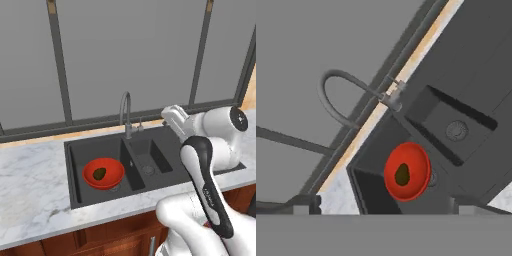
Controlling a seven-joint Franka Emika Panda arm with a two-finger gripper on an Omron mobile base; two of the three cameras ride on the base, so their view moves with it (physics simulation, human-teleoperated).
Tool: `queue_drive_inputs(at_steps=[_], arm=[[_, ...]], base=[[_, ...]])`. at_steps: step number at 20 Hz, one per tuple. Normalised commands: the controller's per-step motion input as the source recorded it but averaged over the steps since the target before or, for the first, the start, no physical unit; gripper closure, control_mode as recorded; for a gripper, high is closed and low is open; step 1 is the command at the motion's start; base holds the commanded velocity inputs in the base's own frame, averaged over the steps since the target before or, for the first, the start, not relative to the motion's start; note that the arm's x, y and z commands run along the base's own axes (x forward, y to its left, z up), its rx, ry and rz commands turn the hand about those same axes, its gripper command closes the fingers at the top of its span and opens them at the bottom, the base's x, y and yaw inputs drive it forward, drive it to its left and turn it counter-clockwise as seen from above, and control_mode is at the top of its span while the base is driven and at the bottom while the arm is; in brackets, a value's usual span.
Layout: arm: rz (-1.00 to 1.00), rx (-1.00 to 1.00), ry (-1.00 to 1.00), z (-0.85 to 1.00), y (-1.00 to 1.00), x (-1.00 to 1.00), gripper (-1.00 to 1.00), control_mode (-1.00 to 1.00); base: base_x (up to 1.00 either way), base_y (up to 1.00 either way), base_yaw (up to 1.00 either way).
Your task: Pick the avocado from the cabinet and place it in the bowl. Then pick the bowl and place it in the sink. Then turn on the sink facuet.
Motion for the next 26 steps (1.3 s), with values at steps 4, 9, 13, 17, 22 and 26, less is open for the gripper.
queue_drive_inputs(at_steps=[4,9,13,17,22,26], arm=[[-0.27,0.71,0.27,0.0,-0.44,0.24,-1.0,-1.0],[-0.11,0.82,0.38,0.0,-0.55,0.46,-1.0,-1.0],[-0.11,0.72,0.39,-0.31,-0.21,0.95,-1.0,-1.0],[-0.09,0.65,0.37,-0.44,0.11,0.84,-1.0,-1.0],[-0.1,0.48,0.26,-0.49,0.07,0.85,-1.0,-1.0],[-0.01,0.16,0.14,-0.12,0.0,0.38,-1.0,-1.0]], base=[[0.0,0.0,0.0],[0.0,0.0,0.0],[0.0,0.0,0.0],[0.0,0.0,0.0],[0.0,0.0,0.0],[0.0,0.0,0.0]])
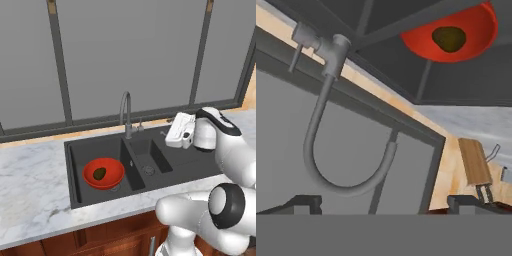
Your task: Pick the avocado from the cabinet and place it in the bowl. Then pick the bowl and place it in the sink. Then turn on the sink facuet.
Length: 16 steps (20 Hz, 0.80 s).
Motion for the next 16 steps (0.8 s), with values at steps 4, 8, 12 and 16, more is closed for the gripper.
queue_drive_inputs(at_steps=[4,8,12,16], arm=[[0.0,0.0,0.09,-0.38,0.0,0.45,-1.0,-1.0],[0.0,0.02,0.0,-0.17,0.0,0.62,-1.0,-1.0],[0.0,0.05,0.0,-0.2,0.0,0.52,-1.0,-1.0],[0.0,0.02,0.0,-0.25,0.05,0.56,-1.0,-1.0]], base=[[0.0,0.0,0.0],[0.0,0.0,0.0],[0.0,0.0,0.0],[0.0,0.0,0.0]])
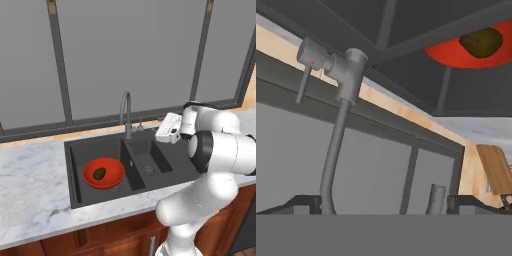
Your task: Pick the avocado from the cabinet and place it in the bowl. Then pick the bowl and place it in the sink. Then turn on the sink facuet.
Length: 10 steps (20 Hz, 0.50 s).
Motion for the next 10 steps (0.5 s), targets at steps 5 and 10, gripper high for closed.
queue_drive_inputs(at_steps=[5,10], arm=[[0.0,0.02,0.03,-0.1,0.1,0.38,-1.0,-1.0],[0.0,0.02,0.07,-0.11,0.12,0.45,-1.0,-1.0]], base=[[0.0,0.0,0.0],[0.0,0.0,0.0]])
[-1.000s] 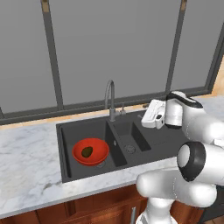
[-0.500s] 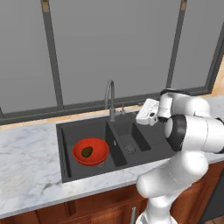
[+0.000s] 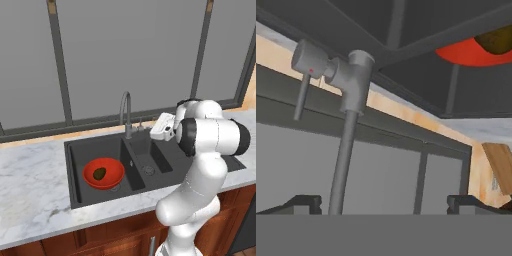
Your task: Pick the avocado from the cabinet and place it in the bowl. Then pick the bowl and place it in the sink. Then turn on the sink facuet.
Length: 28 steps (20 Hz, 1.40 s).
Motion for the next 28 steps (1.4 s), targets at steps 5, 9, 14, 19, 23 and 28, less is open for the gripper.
queue_drive_inputs(at_steps=[5,9,14,19,23,28], arm=[[0.0,0.0,0.06,-0.2,0.18,0.54,-1.0,-1.0],[0.0,0.03,0.01,-0.33,0.02,0.47,-1.0,-1.0],[0.0,0.06,0.0,-0.28,0.0,0.56,-1.0,-1.0],[0.0,0.08,0.01,-0.18,-0.03,0.62,-1.0,-1.0],[0.0,0.1,0.02,-0.24,-0.14,0.47,-1.0,-1.0],[0.0,0.05,0.01,-0.38,-0.04,0.54,-1.0,-1.0]], base=[[0.0,0.0,0.0],[0.0,0.0,0.0],[0.0,0.0,0.0],[0.0,0.0,0.0],[0.0,0.0,0.0],[0.0,0.0,0.0]])
